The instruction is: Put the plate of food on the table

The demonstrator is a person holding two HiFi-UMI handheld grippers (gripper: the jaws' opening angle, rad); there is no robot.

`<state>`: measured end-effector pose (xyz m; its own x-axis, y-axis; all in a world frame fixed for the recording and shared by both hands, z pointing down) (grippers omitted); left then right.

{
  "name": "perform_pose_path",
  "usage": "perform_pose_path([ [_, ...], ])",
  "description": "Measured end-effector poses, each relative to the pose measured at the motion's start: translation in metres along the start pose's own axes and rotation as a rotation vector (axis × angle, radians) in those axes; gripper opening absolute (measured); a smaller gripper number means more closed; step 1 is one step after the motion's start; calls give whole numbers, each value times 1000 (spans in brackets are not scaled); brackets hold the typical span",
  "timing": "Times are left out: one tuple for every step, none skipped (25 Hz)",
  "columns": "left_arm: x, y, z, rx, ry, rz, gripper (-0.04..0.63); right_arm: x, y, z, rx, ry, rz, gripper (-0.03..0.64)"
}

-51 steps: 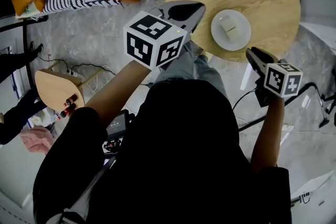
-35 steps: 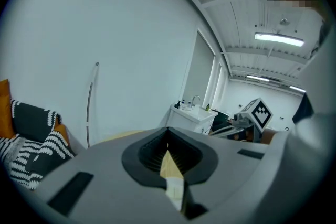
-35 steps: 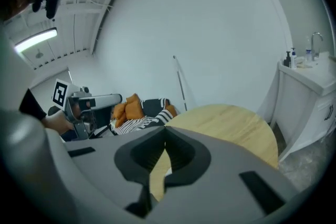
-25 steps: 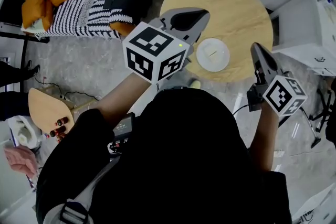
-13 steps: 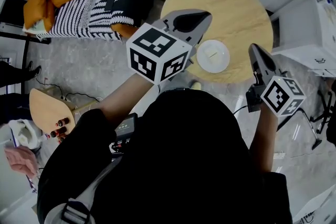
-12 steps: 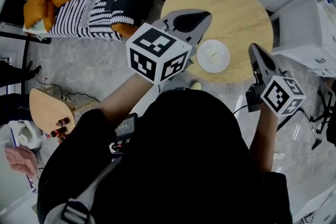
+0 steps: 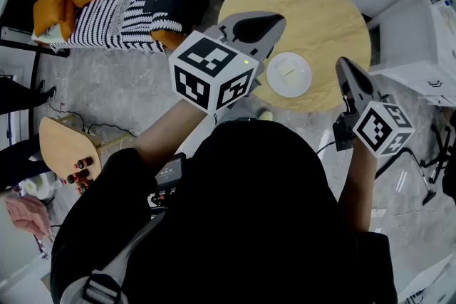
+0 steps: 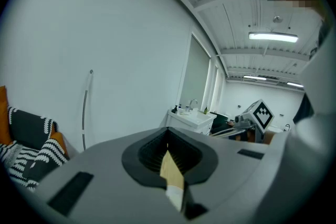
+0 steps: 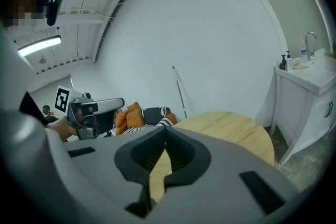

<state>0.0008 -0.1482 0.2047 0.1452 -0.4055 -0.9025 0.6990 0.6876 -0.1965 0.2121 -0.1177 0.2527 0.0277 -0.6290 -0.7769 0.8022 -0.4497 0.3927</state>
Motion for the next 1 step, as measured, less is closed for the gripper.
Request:
perform_pose_path([
  [0,1,0,0,1,1,6,0,0,-1,0,0,-2,9],
])
Point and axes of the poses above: the fingertips, and each gripper's own axes: z forward along the fingers, y to its right, x out of its top, the point moved 6 cm from there along -z, backward along the fingers, and after that the axes turned 9 degrees about -y, right-handed, at the moved point
